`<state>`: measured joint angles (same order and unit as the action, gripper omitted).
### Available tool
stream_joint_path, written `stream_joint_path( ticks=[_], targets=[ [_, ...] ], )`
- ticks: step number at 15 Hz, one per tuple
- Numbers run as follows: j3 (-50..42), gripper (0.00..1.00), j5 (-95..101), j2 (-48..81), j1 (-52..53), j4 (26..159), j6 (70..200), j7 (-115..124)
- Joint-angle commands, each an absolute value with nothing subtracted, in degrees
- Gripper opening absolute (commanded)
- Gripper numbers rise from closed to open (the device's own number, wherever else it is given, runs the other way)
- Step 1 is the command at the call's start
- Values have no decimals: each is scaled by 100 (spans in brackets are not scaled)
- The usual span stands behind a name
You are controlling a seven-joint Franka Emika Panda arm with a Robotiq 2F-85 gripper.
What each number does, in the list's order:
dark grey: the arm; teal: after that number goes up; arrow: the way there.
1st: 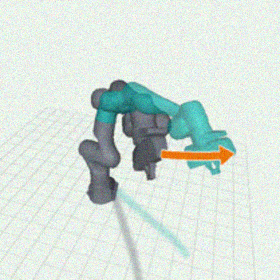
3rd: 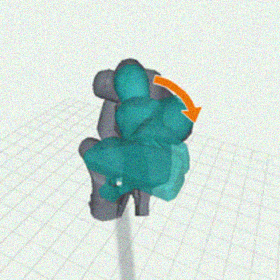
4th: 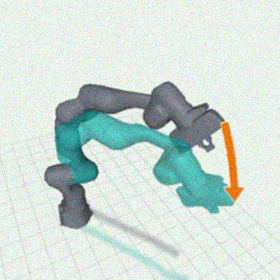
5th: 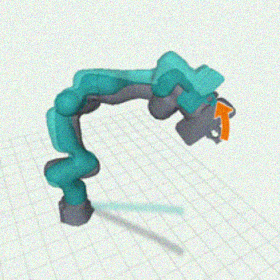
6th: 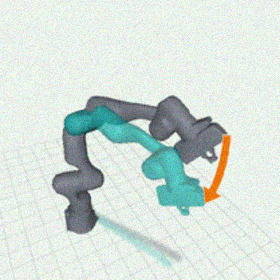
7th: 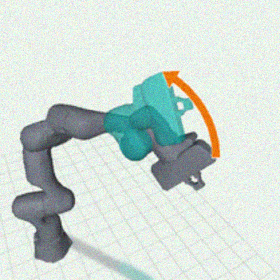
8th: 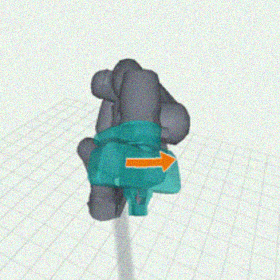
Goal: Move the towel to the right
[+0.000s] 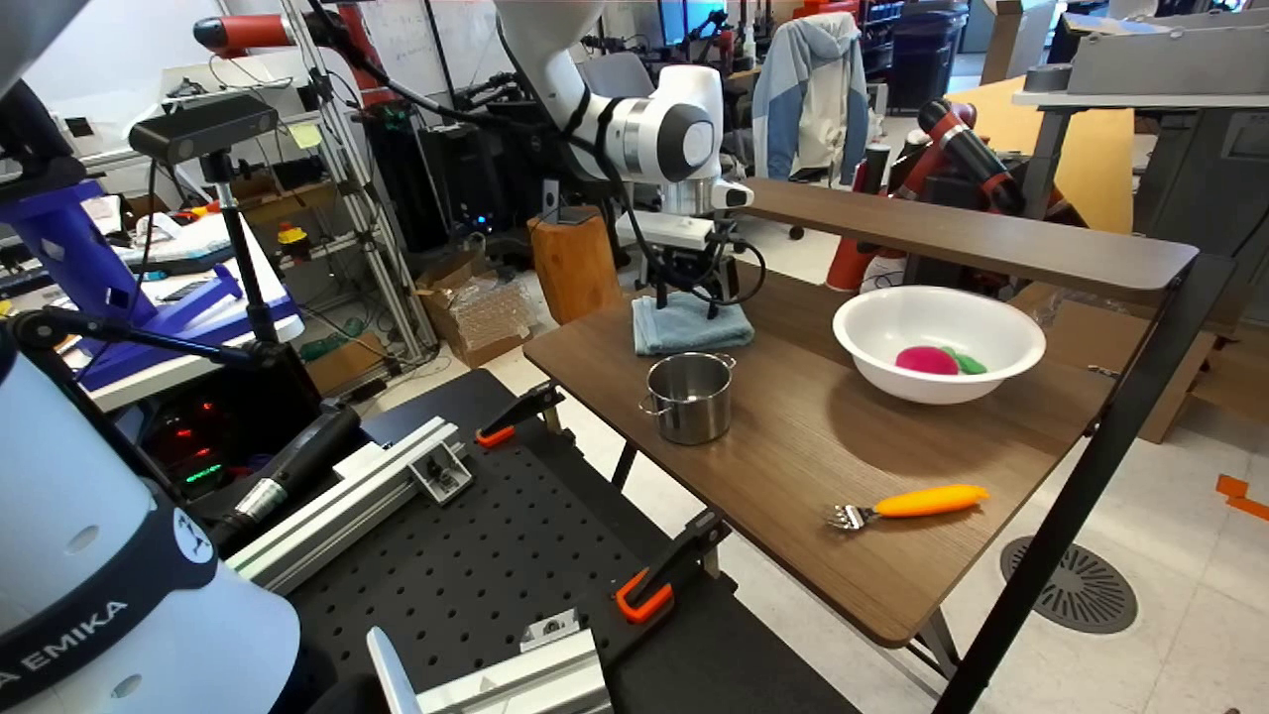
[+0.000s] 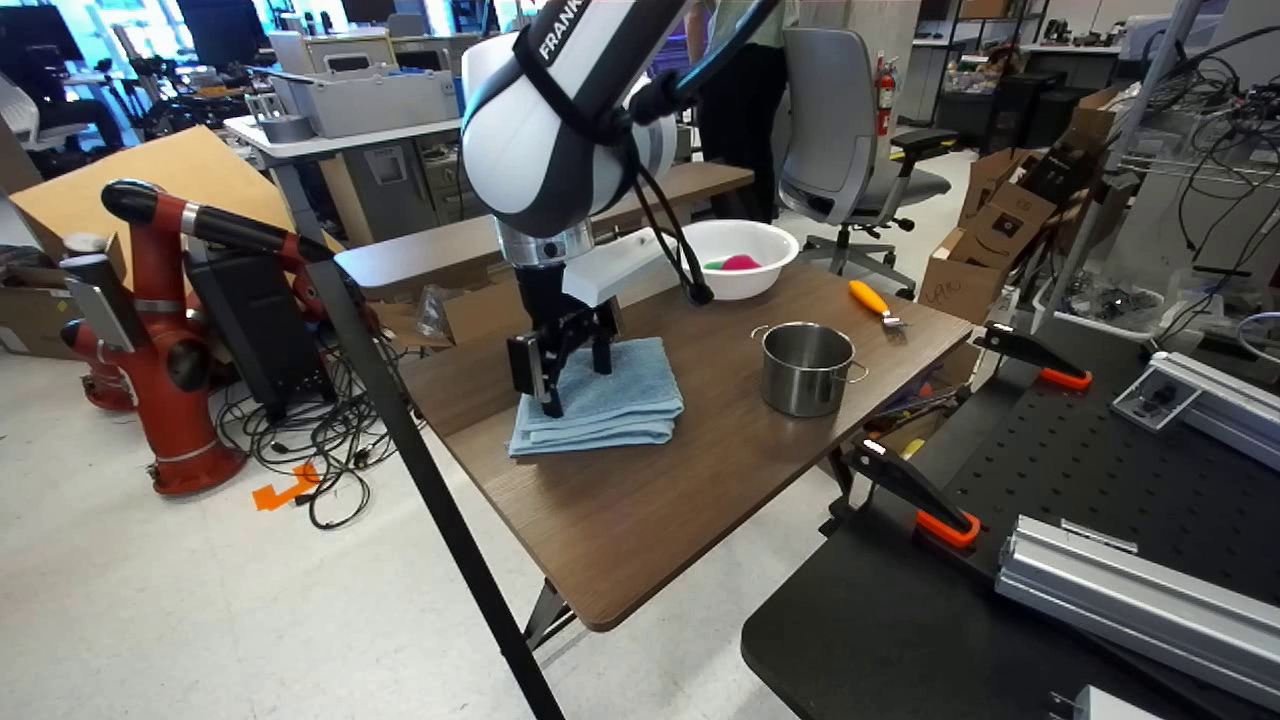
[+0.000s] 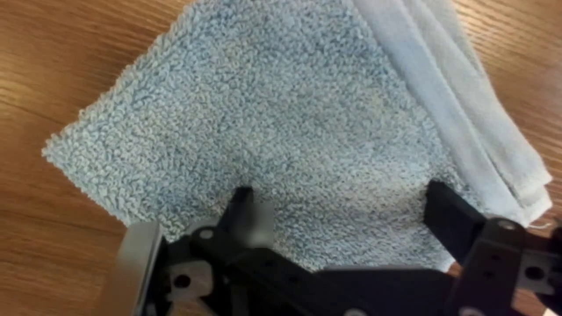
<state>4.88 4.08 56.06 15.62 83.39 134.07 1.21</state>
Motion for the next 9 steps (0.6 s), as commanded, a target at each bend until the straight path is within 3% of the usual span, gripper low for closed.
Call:
stream_joint_path(
  ticks=[1, 9],
  targets=[
    [315, 100, 566, 5733, 1658, 8229, 13448, 343],
    [125, 100, 536, 5564, 1485, 8606, 13646, 421]
  ],
)
